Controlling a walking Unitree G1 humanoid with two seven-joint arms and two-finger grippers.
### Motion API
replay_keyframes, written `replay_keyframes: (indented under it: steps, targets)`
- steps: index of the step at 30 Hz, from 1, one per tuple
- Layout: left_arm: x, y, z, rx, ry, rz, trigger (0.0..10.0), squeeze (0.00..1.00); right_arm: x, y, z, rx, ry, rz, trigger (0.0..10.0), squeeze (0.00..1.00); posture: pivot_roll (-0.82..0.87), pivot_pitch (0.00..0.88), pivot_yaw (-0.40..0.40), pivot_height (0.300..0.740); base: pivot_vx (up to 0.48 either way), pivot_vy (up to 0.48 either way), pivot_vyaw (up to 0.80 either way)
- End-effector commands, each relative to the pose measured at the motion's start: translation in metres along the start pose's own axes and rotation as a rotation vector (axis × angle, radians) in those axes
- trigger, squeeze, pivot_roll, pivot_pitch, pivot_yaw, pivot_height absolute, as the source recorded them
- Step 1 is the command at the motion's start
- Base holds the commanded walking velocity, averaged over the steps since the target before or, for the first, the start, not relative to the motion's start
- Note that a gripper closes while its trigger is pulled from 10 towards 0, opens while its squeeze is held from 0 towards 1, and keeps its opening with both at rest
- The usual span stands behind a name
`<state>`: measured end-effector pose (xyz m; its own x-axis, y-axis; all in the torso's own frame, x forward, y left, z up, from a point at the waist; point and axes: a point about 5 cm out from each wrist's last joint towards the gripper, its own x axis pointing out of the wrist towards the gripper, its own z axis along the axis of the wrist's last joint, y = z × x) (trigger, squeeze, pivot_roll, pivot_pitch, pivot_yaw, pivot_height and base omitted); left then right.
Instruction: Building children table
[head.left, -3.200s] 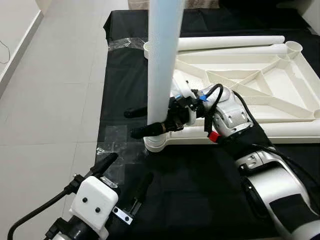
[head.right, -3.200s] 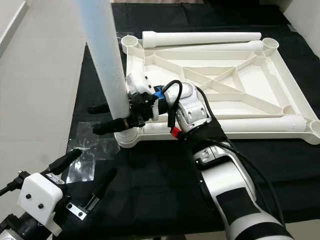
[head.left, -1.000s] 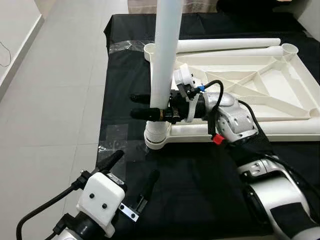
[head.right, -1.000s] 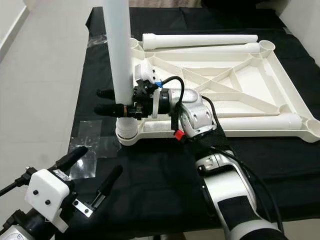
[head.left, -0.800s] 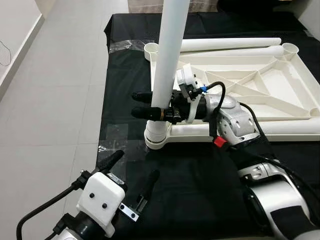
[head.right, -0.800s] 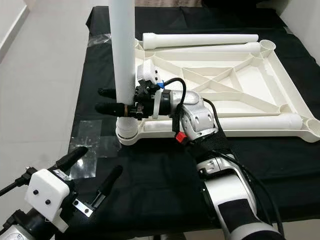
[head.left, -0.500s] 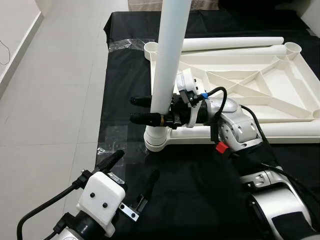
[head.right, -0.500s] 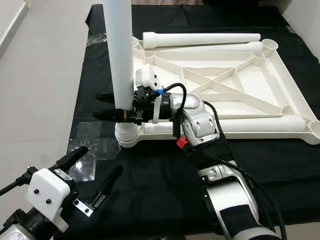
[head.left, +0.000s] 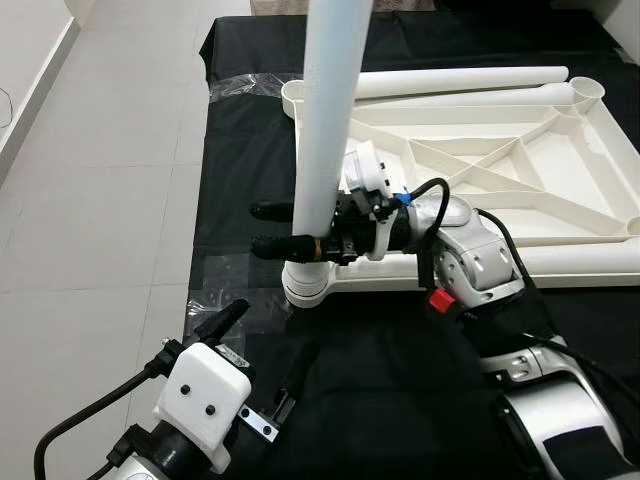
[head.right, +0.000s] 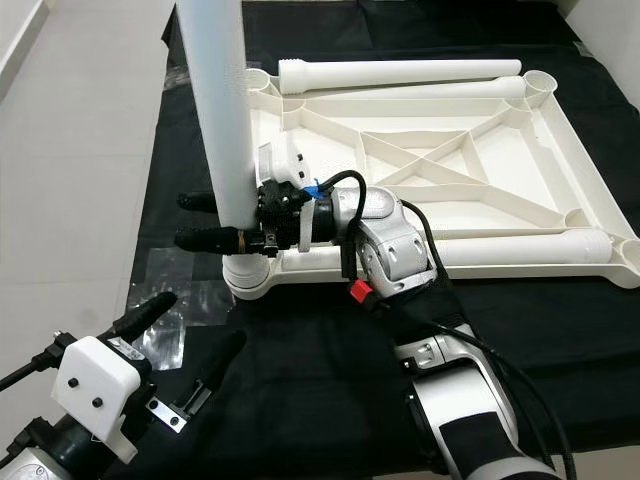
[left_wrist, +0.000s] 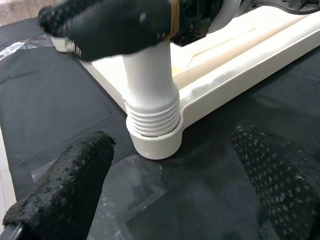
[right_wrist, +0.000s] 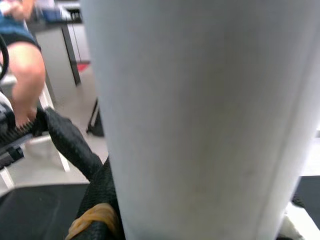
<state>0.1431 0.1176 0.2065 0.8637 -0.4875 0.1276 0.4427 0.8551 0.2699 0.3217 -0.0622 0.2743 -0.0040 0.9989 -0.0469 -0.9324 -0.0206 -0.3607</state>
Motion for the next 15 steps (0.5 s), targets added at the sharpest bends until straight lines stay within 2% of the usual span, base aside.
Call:
replay_keyframes:
  steps: [1,5,15]
  targets:
    - [-0.0017,-0.0022,0.0001,-0.006,0.012,-0.008,10.0,0.0,-0.0032,0.0052,-0.0215,0.042,0.095,-0.027,10.0,0.0,0.14,0.348,-0.055,0.74,0.0,0.0,0.0]
    - [-0.0012,-0.0024,0.0003,-0.007,0.011,-0.01,10.0,0.0,-0.0013,0.0031,-0.0251,0.039,0.134,-0.093,10.0,0.0,0.14,0.348,-0.055,0.74,0.0,0.0,0.0]
    - [-0.0005,-0.0026,0.0006,-0.007,0.009,-0.012,10.0,0.0,-0.0006,0.0007,-0.0244,0.062,0.127,-0.152,10.0,0.0,0.14,0.345,-0.054,0.74,0.0,0.0,0.0]
